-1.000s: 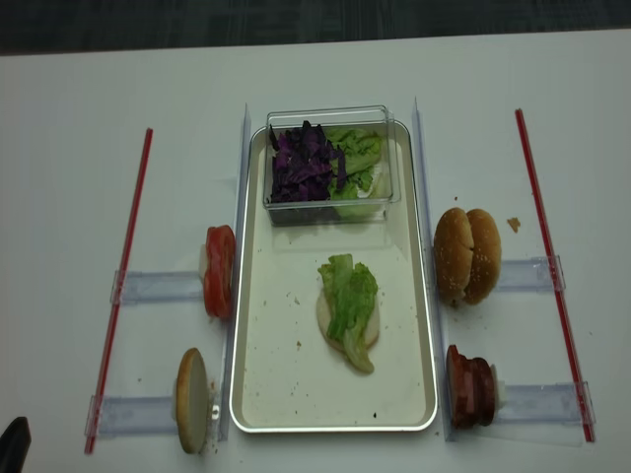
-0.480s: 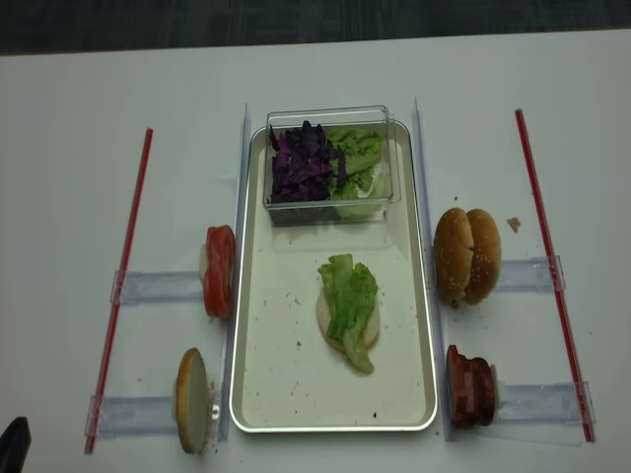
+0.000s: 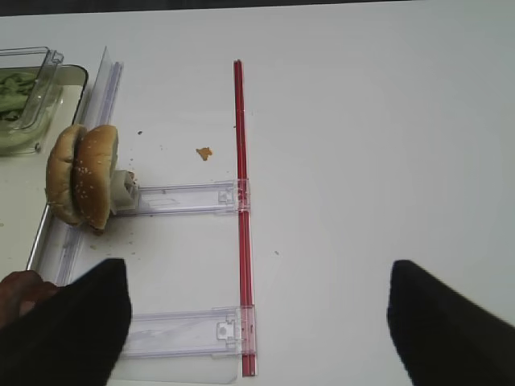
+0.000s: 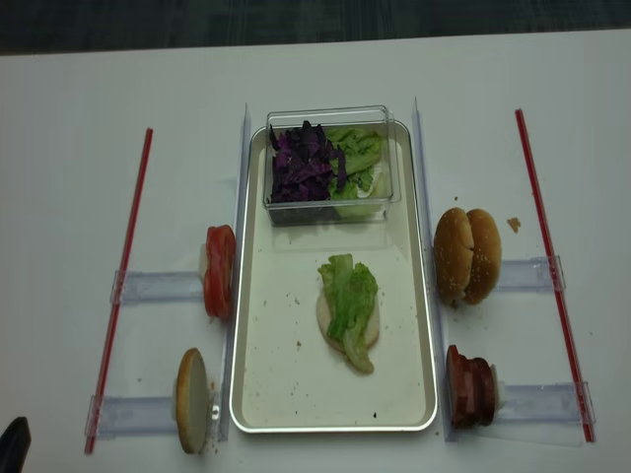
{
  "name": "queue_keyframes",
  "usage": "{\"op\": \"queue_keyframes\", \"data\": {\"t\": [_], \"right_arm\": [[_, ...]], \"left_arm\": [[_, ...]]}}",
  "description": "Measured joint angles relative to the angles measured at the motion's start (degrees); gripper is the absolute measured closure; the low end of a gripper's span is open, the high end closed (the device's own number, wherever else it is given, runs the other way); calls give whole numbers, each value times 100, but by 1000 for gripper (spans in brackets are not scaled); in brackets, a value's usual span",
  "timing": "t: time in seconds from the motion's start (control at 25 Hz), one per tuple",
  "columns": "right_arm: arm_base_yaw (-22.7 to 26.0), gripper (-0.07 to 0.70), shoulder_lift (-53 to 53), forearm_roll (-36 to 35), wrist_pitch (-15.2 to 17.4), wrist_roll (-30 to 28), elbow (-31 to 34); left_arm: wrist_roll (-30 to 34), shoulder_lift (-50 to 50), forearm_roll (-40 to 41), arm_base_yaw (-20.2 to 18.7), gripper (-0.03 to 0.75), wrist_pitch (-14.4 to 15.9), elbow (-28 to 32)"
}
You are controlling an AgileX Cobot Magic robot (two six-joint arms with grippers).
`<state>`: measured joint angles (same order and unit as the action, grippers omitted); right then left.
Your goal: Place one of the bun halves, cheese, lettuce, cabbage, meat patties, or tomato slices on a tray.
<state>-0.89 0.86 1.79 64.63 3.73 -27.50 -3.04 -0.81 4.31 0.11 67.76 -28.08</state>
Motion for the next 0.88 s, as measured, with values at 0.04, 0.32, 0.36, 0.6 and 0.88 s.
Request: {"op": "queue_keyframes", "data": {"t": [0.04, 0.32, 0.36, 0.6, 0.88], "right_arm": [[0, -29, 0, 0, 0, 0, 0], [0, -29, 0, 0, 0, 0, 0], [0, -29, 0, 0, 0, 0, 0], [0, -29, 0, 0, 0, 0, 0], [0, -29, 0, 0, 0, 0, 0]], "left_arm": [[0, 0, 0, 0, 278, 0, 0], [0, 0, 0, 0, 279, 0, 0], [0, 0, 0, 0, 279, 0, 0], [0, 0, 0, 0, 279, 0, 0], [0, 0, 0, 0, 278, 0, 0]]}}
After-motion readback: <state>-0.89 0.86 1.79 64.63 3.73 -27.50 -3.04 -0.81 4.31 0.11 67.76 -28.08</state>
